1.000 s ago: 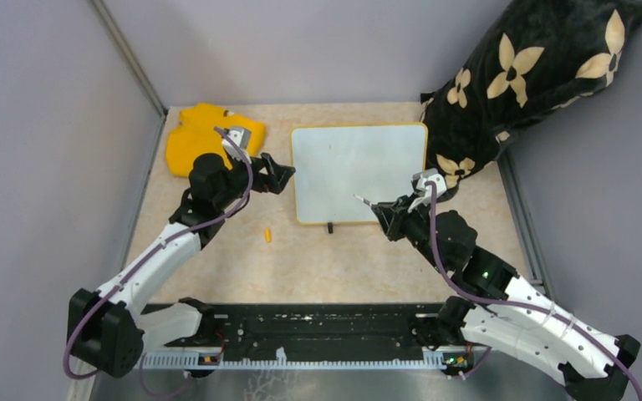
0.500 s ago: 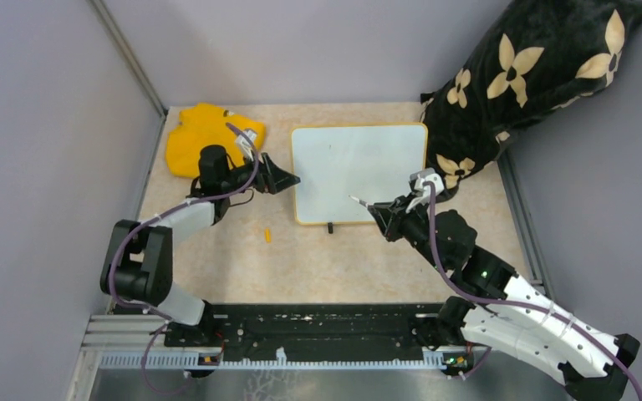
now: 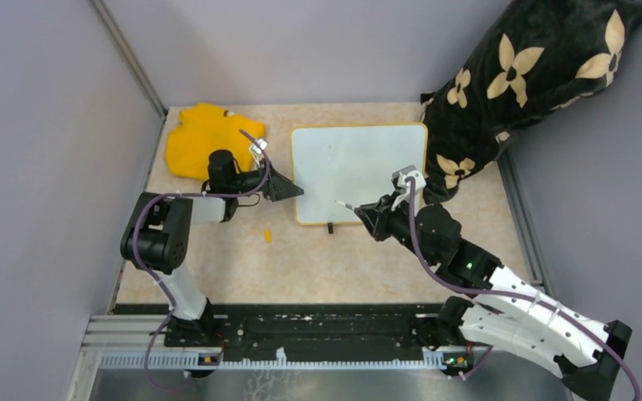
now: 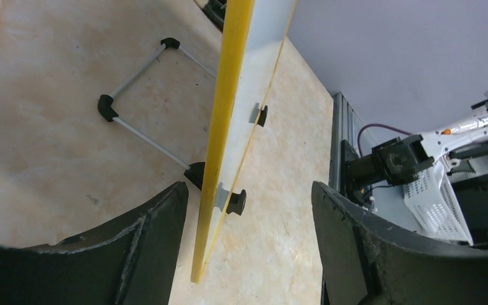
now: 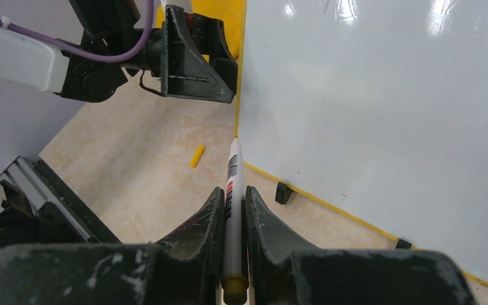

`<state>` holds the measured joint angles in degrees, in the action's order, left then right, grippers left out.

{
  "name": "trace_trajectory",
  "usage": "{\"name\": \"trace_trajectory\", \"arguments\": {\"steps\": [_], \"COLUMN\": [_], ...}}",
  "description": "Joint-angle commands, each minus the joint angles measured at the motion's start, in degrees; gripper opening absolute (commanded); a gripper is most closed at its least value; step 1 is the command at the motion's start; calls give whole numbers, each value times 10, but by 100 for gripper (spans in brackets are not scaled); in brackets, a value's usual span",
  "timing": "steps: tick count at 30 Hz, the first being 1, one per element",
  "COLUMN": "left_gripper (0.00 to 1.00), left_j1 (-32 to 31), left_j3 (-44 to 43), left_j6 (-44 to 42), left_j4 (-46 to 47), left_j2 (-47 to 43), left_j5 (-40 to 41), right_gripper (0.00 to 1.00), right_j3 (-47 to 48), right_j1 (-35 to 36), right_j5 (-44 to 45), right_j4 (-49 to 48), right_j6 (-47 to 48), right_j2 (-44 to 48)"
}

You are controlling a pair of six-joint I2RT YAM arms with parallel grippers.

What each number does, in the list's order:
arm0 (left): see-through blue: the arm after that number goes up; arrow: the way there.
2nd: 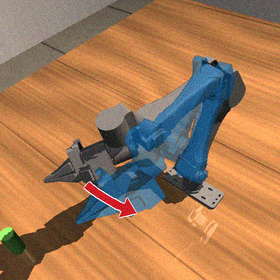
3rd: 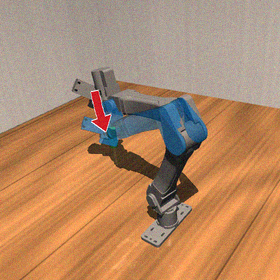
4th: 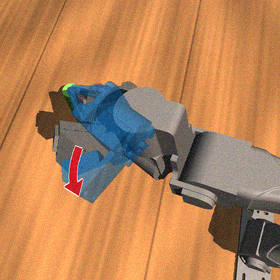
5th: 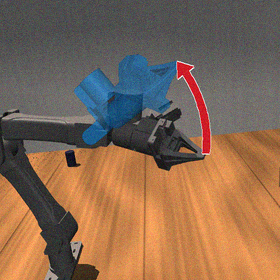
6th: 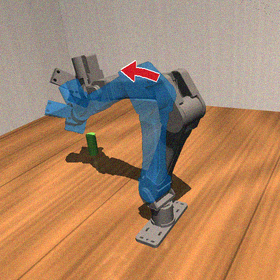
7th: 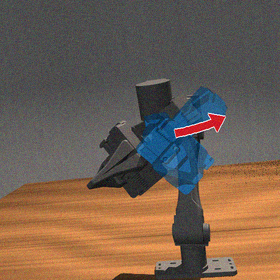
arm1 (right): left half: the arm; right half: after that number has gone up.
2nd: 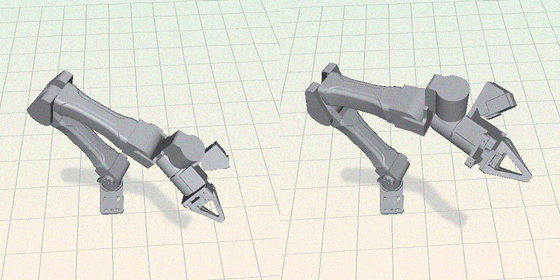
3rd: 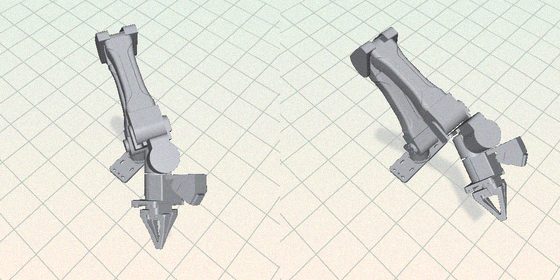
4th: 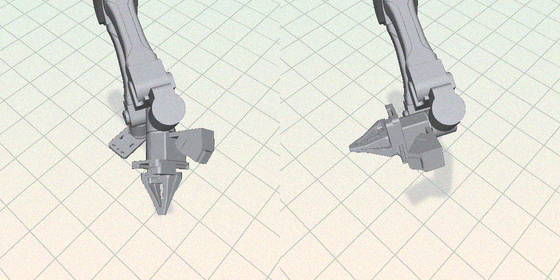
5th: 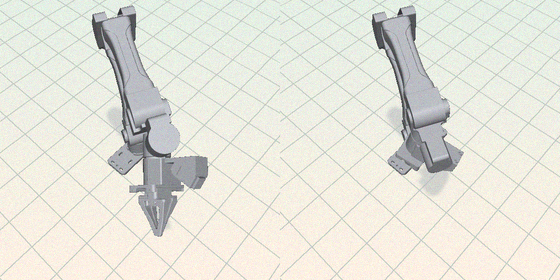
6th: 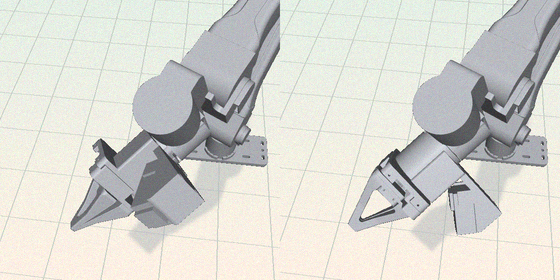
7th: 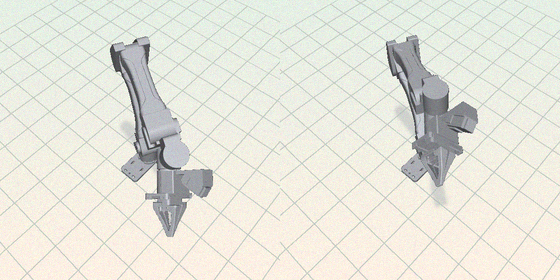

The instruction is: Write a sentence on the whiteboard

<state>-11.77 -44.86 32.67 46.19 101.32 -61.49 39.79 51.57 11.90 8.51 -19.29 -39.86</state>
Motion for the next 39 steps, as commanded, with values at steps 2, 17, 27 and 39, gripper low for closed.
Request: {"name": "trace_trajectory", "arguments": {"steps": [2, 17, 27, 39], "left_gripper": [73, 56, 35, 24], "left_j1": [7, 7, 7, 7], "left_j3": [12, 48, 53, 61], "left_j6": [33, 20, 20, 13], "left_j4": [141, 209, 221, 230], "left_j2": [26, 77, 98, 108], "left_j5": [-47, -38, -38, -28], "right_gripper": [0, 0, 0, 0], "right_j3": [22, 20, 33, 48], "right_j1": [1, 1, 12, 40], "right_j5": [-15, -17, -12, 10], "right_j4": [-53, -80, -104, -120], "right_j6": [-8, -24, -25, -15], "right_j2": [-13, -34, -68, -101]}}
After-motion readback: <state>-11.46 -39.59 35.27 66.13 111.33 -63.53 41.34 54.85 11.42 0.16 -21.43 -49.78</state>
